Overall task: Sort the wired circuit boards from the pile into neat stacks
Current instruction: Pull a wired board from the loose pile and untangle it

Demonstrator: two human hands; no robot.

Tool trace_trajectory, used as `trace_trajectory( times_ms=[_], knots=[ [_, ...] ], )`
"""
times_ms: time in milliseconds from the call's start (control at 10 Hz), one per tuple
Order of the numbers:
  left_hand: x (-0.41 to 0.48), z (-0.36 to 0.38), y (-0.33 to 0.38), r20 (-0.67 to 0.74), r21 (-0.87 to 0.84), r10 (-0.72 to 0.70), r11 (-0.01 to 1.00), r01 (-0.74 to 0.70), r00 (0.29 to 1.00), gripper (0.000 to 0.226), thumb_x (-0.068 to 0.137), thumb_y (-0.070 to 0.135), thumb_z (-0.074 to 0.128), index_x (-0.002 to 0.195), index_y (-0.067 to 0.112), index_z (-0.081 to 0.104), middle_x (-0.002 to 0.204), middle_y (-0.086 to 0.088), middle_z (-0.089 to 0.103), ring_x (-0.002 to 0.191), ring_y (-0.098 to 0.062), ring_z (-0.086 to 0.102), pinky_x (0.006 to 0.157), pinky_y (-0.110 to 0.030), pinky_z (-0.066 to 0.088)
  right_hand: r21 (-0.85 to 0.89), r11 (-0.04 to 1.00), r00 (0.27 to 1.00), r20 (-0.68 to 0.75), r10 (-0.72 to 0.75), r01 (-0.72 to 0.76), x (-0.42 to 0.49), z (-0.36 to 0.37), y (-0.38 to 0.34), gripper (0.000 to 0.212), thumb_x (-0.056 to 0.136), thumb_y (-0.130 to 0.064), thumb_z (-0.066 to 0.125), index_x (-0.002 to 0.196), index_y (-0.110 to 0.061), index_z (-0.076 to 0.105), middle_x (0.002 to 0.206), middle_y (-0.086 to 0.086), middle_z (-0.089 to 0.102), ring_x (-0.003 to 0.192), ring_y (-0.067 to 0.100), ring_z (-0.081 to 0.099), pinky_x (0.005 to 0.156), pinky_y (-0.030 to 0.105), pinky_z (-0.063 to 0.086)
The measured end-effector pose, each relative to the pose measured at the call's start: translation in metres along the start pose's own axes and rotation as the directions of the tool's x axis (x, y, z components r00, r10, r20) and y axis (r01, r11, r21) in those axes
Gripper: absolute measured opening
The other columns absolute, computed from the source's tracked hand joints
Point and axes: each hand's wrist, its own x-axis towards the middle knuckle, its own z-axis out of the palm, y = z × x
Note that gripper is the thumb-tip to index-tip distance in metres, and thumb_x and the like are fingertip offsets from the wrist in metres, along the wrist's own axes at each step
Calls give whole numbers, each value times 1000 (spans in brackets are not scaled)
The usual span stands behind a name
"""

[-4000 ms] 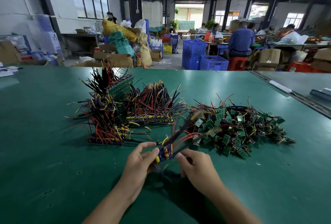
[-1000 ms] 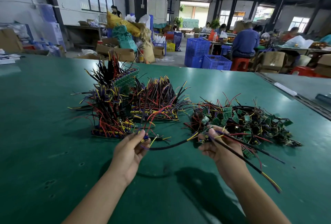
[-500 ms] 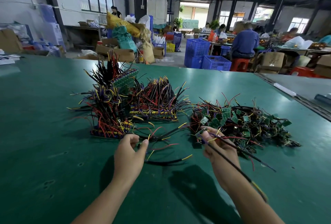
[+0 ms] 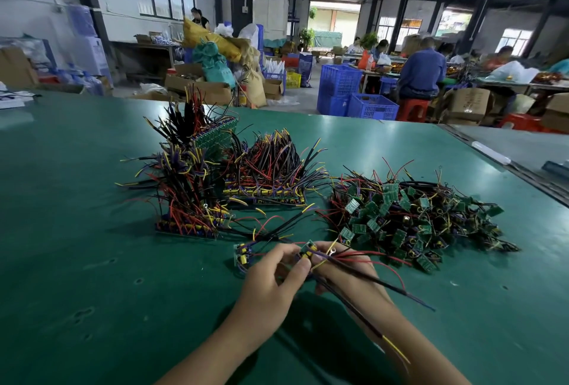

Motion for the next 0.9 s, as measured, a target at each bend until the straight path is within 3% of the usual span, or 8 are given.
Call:
trace_trajectory(
  times_ms=[100,200,300,400,500,700,800,900],
  knots=[
    [2,-1,0,8,-52,-79,995,80,997,27,79,52,59,99,34,65,94,19,68,94,-2,62,84,-19,46,2,998,997,41,59,-59,-8,-23,15,35,76,-46,77,94,-16,75,78,11,67,64,21,56,64,39,50],
    [3,-3,3,15,-171,-157,973,157,987,30,75,42,65,98,23,67,88,8,70,87,-8,66,78,-22,51,-88,996,994,-112,-1,-9,12,-55,4,40,75,-53,76,89,-15,75,76,11,68,67,23,59,69,42,52],
    [5,-2,6,-4,-188,-179,966,175,984,13,83,19,69,96,15,68,79,5,70,76,-7,65,72,-20,51,24,992,971,-203,128,-125,90,-97,-118,44,71,-57,77,86,-16,76,79,13,70,75,26,64,77,46,54],
    [6,-3,5,-26,-164,-193,969,187,981,15,86,3,64,93,15,70,72,10,70,70,-3,64,69,-18,50,25,995,979,-180,99,-96,83,-92,-130,60,76,-64,68,80,-5,72,66,11,66,64,23,62,69,44,52],
    [6,-5,4,-8,-187,-234,956,228,972,17,83,5,66,90,19,73,73,8,71,70,-4,64,66,-16,50,132,980,973,-157,170,-150,77,-91,-122,55,77,-51,68,82,3,69,66,13,65,60,23,65,59,33,54],
    [7,-2,4,33,-388,-390,844,371,920,15,80,-1,71,90,11,71,80,-4,68,74,-14,65,67,-27,53,74,969,951,-192,244,-234,77,-91,-128,38,96,-28,59,70,-3,72,61,13,68,55,15,67,54,24,55],
    [6,0,7,44,-530,-466,739,416,884,16,79,-4,72,91,0,62,73,-6,67,66,-23,67,64,-36,59,-11,969,943,-234,236,-245,78,-88,-130,40,92,-36,61,76,-1,73,72,16,71,70,23,71,68,38,60],
    [7,0,9,73,-621,-503,653,433,861,19,78,-9,69,90,1,58,64,-5,65,56,-20,65,54,-32,58,224,922,929,-126,349,-316,78,-85,-132,44,84,-41,63,96,1,69,85,21,70,70,29,69,63,40,59]
  ],
)
